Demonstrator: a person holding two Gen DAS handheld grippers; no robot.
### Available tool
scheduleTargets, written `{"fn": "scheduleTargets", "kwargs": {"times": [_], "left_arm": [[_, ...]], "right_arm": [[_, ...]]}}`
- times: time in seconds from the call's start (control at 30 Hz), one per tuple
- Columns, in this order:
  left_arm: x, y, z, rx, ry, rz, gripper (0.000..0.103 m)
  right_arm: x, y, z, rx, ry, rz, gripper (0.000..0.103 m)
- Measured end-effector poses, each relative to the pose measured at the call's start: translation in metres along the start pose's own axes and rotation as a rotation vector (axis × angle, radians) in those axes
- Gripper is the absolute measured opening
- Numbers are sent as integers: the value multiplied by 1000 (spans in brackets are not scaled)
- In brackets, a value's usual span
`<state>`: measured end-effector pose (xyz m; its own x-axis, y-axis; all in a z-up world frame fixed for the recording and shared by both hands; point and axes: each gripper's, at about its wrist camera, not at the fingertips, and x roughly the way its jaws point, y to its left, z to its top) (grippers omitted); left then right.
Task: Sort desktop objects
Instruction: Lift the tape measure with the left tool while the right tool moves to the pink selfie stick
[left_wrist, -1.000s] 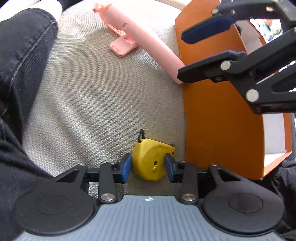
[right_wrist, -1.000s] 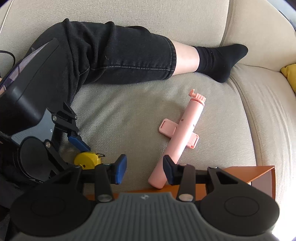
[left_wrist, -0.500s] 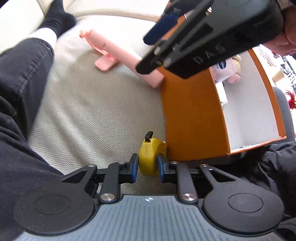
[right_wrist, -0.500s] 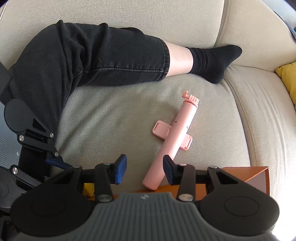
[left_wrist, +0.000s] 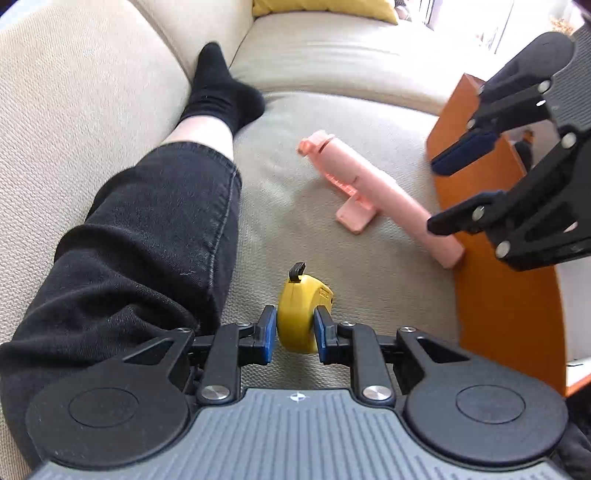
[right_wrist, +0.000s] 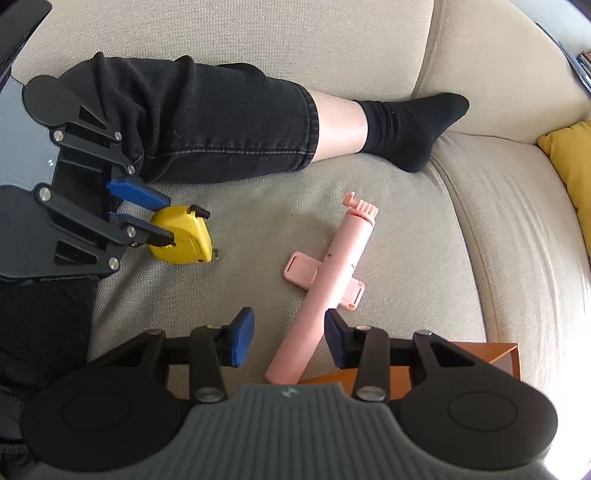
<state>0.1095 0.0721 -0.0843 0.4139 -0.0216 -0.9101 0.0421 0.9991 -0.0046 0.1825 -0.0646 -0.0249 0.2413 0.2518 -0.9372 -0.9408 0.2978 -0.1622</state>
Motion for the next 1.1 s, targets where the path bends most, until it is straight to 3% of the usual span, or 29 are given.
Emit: {"fn": "scheduleTargets", "kwargs": {"times": [0.1,0.47,0.87,1.1], "left_arm": [[21,4,2,4,25,-2,25],[26,15,3,-37,30,-105,26],[19,35,13,-136,-63,-123,23],[18,39,28,-140,-88,-126,23]], "right_arm": [[6,-9,7,30,10,-13,40],[29,-39,21,98,44,-51,40],[37,-67,29,183,62,-39,37],[47,-72,35,223,74,21,36]]}}
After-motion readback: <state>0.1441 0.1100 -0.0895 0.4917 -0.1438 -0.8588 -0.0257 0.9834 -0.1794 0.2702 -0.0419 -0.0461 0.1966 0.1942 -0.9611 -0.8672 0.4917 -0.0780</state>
